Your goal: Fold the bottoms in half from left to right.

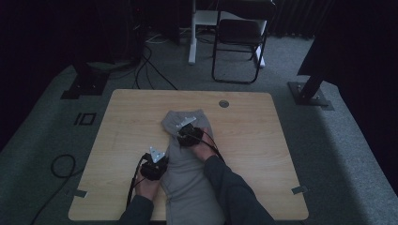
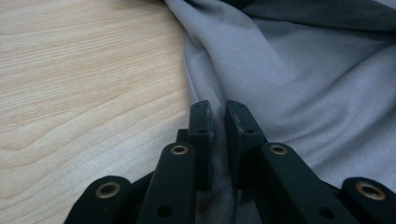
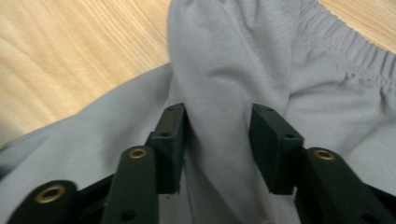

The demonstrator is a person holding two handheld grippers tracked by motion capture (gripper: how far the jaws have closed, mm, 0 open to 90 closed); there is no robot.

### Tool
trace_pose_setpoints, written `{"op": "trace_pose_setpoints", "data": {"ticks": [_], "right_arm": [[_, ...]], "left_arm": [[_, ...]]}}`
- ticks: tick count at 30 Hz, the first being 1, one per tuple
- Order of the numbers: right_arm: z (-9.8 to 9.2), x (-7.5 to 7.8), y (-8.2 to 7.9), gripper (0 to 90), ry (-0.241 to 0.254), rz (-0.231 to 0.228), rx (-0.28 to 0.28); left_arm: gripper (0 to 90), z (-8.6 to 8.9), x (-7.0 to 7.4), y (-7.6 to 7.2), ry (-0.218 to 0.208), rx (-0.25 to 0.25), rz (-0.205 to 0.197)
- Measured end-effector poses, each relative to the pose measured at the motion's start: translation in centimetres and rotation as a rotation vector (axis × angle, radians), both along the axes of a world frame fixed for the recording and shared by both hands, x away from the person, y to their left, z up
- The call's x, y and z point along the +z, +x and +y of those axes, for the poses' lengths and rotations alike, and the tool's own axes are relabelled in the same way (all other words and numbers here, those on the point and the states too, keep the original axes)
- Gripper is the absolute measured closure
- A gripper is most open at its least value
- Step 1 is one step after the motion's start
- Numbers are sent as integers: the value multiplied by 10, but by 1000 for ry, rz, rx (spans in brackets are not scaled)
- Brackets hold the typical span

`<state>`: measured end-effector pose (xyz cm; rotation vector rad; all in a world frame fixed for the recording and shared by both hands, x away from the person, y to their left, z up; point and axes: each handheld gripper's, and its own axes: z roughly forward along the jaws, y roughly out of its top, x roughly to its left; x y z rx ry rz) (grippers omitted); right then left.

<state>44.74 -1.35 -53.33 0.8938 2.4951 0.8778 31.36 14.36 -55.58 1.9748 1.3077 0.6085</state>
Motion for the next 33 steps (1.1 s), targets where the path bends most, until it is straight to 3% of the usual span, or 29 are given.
{"op": "trace_pose_setpoints", "data": {"ticks": [1,4,8,10,12,14,17,18,22,23,27,28,30,33], "right_arm": [[0,0,0,594,0,0,0],[-4,-1,7,794,-7,7,-28],[-32,8,16,867,127,35,-126],[-55,12,22,869,192,51,-190],[-75,12,25,867,223,55,-226],[-93,9,28,854,270,88,-258],[-113,-3,30,802,243,109,-329],[-122,-11,32,726,235,135,-373],[-128,-11,31,631,257,132,-418],[-127,-6,28,586,257,101,-423],[-123,3,21,542,271,48,-403],[-121,5,17,532,280,43,-377],[-113,5,10,504,244,39,-291],[-110,0,2,517,192,50,-236]], "left_arm": [[821,0,0,0,-1,0,0],[823,0,0,-1,-4,1,0],[824,0,0,-2,-3,7,1],[824,0,0,-2,-2,8,1],[823,0,0,-3,-1,8,0],[821,0,0,-3,1,10,-1],[784,0,0,-2,0,16,-1],[741,0,0,-2,-2,16,0],[717,2,0,-1,-20,18,8],[717,2,0,-1,-19,18,9],[718,1,0,-1,-14,22,4],[718,1,0,-1,-13,23,5],[715,1,0,-1,-12,25,5],[715,1,0,-1,-10,27,5]]}}
